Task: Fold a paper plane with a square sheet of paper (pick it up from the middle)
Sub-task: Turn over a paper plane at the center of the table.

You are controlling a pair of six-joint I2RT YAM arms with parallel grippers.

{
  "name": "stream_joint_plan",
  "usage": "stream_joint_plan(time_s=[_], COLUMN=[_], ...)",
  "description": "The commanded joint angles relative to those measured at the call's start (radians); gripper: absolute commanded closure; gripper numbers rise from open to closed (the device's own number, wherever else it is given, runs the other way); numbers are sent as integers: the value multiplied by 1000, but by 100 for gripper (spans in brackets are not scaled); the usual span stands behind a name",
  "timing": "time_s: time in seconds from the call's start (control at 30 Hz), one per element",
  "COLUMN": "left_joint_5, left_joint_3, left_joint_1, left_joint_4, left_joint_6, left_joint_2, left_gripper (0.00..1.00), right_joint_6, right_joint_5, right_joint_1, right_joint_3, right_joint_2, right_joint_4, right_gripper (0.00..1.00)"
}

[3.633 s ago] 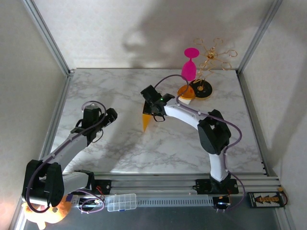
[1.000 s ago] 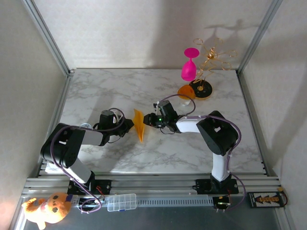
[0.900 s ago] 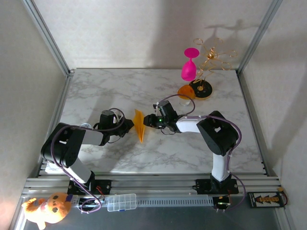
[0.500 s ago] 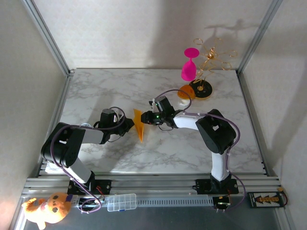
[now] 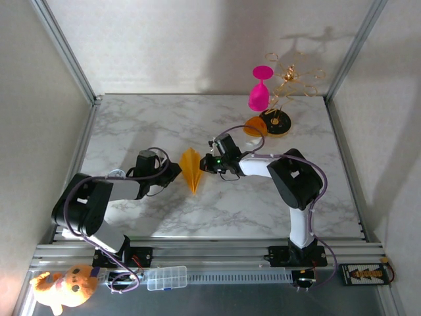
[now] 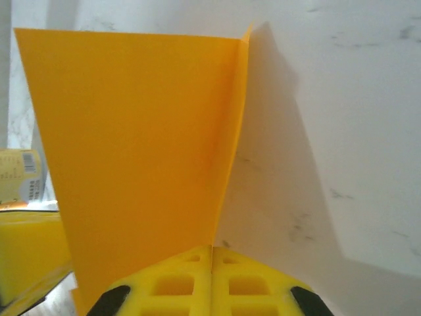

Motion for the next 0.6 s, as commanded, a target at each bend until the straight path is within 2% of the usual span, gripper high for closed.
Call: stream_joint_plan(time_s=[0.0, 0.2, 0.37, 0.5, 0.57], left_joint_5=[-67, -66, -35, -30, -34], left_joint_3=[-36, -62, -46, -26, -15], left_joint_1=[-3, -4, -3, -4, -4], left_joint_4=[-7, 20, 8, -26, -47], left_joint_6=[-26, -41, -15, 19, 34], left_joint_2=[-29, -16, 5, 5, 5], left_gripper=[100, 100, 100, 98, 98], right_joint_6=[27, 43, 39, 33, 32], right_joint_5=[23, -2, -31, -37, -38], right_joint_1=[-3, -3, -4, -5, -5], right_joint_3=[-22, -34, -26, -18, -17], right_joint_2=[-14, -1, 2, 9, 13], right_joint_4=[21, 38, 45, 34, 36], right_gripper=[97, 94, 82, 83, 86])
